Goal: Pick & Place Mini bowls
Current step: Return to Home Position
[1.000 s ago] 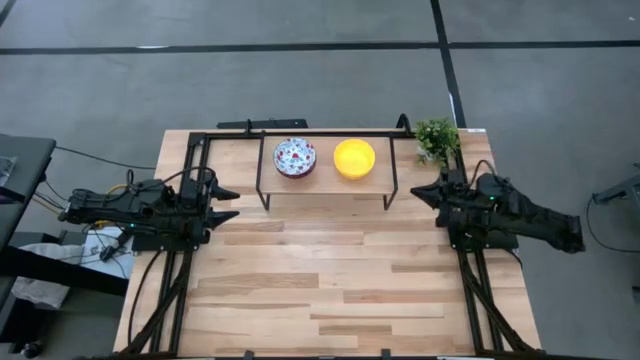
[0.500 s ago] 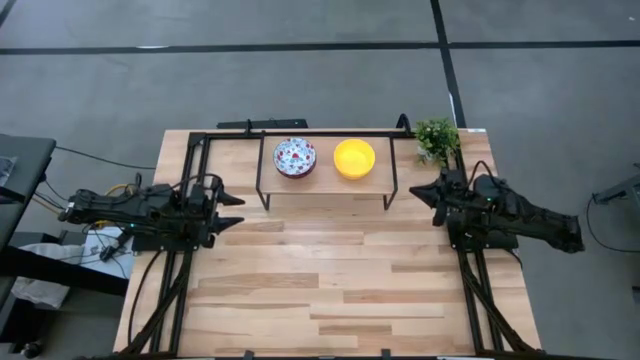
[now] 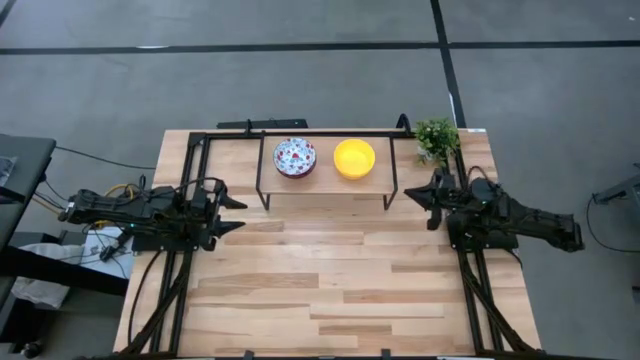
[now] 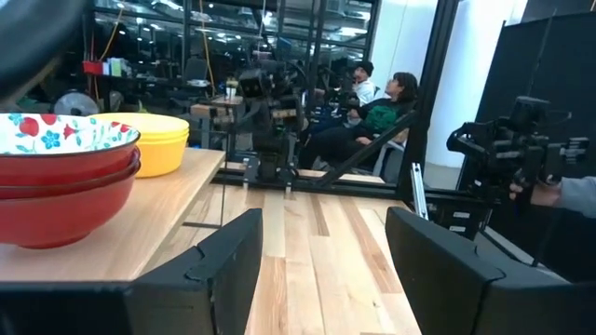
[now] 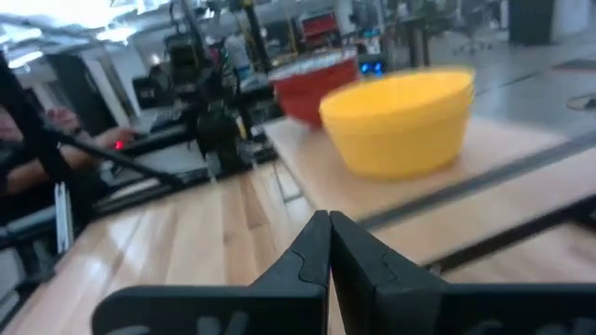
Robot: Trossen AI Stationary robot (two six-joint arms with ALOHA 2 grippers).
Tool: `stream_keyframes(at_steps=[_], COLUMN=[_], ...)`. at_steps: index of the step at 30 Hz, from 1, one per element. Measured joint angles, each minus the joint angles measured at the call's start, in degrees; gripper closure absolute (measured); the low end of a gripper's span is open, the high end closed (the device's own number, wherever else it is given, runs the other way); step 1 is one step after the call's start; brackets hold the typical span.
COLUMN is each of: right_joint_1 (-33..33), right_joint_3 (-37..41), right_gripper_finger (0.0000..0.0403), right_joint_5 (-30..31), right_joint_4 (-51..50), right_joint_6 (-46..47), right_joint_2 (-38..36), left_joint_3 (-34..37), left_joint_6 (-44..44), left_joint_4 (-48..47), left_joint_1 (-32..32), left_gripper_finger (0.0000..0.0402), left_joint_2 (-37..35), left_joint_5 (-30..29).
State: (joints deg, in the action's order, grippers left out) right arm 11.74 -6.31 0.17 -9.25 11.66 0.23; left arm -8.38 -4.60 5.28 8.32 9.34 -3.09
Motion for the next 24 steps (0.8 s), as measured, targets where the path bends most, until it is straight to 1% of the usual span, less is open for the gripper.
stream_keyframes(at_steps=[2,4,6,10,13,17,24], right_joint_1=[-0.7,-1.0,-1.3,-1.6,-1.6,-1.6,-1.6], right_joint_3=[2.1,2.3,2.3,0.5,-0.6,-0.9,-0.8], right_gripper_finger=[0.0403,0.0403,0.0403,0.0403,0.0403,0.0403,0.0403], right_joint_5=[0.2,0.3,0.2,-0.1,-0.2,-0.2,-0.2], right_joint_4=[-0.8,-0.1,0.0,-1.8,-5.6,-6.3,-7.1], right_joint_6=[1.8,2.9,2.0,1.1,1.0,0.7,-0.2], right_joint_2=[-0.1,0.1,-0.1,-0.1,-0.1,-0.1,-0.1], left_joint_3=[0.0,0.0,0.0,0.0,0.0,0.0,0.0], left_joint_6=[-0.1,-0.2,-0.2,-0.2,-0.2,1.5,1.8], left_joint_4=[0.0,0.0,0.0,-0.1,-0.4,-0.5,-0.1], left_joint_1=[0.0,0.0,0.0,0.0,0.0,0.0,0.0], left_gripper_finger=[0.0174,0.0174,0.0174,0.0174,0.0174,0.0174,0.0174], left_joint_2=[0.0,0.0,0.0,0.0,0.0,-0.1,-0.1], left_joint_5=[0.0,0.0,0.0,0.0,0.0,0.0,0.0])
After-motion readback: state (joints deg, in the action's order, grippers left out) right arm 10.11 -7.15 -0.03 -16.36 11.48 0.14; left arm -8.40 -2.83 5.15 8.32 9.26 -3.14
